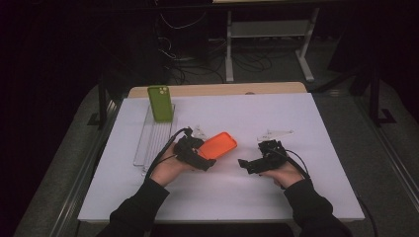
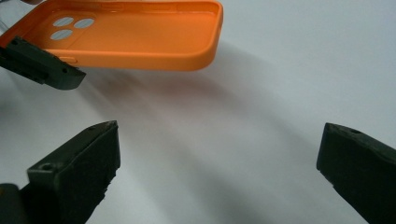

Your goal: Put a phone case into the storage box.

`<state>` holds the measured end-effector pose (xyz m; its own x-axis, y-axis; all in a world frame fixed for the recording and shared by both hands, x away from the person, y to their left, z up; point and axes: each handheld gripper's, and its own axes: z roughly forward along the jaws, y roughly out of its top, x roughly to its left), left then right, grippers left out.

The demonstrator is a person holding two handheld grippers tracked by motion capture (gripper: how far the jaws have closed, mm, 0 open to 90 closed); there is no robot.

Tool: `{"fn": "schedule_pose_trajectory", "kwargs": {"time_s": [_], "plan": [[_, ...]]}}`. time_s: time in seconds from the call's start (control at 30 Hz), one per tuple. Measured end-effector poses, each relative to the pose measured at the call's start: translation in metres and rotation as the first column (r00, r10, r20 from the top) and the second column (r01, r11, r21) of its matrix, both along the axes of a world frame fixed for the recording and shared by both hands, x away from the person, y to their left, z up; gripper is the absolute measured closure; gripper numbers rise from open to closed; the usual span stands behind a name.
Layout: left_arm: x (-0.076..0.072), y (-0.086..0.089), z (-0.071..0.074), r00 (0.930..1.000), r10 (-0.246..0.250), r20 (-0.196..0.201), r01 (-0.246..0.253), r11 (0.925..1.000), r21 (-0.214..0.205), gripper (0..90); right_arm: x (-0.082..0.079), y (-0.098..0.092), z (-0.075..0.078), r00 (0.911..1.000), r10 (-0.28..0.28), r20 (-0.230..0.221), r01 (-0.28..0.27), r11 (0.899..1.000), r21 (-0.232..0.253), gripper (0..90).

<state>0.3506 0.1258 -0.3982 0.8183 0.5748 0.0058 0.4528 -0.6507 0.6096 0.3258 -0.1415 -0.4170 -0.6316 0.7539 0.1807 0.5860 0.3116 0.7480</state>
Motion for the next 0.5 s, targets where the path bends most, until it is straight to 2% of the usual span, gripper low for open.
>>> {"fn": "schedule_pose_trajectory", "kwargs": {"time_s": [0.2,0.3,0.37,0.5], "plan": [[-0.0022,-0.0008,0.0017,1.0,-0.001,0.0,0.001,1.0,-0.009,15.9,-0.0017,0.0039,-0.003,0.9992,-0.007,0.038,0.007,1.0,0.014,0.0],[-0.0018,-0.0017,0.0016,0.9999,-0.014,-0.002,0.014,0.9999,0.002,15.9,-0.0023,0.0059,-0.0041,0.9985,-0.005,0.055,0.006,1.0,-0.011,0.0],[-0.003,-0.0033,0.0004,0.9999,-0.005,-0.01,0.005,0.9999,-0.013,15.9,-0.0036,0.0078,-0.0046,0.998,-0.001,0.063,0.002,1.0,-0.028,0.0],[-0.0035,-0.0038,0.0005,0.9997,-0.017,-0.014,0.017,0.9998,-0.005,15.9,-0.0061,0.0107,-0.0056,0.9947,0.009,0.103,0.0,0.997,-0.082,0.0]]}}
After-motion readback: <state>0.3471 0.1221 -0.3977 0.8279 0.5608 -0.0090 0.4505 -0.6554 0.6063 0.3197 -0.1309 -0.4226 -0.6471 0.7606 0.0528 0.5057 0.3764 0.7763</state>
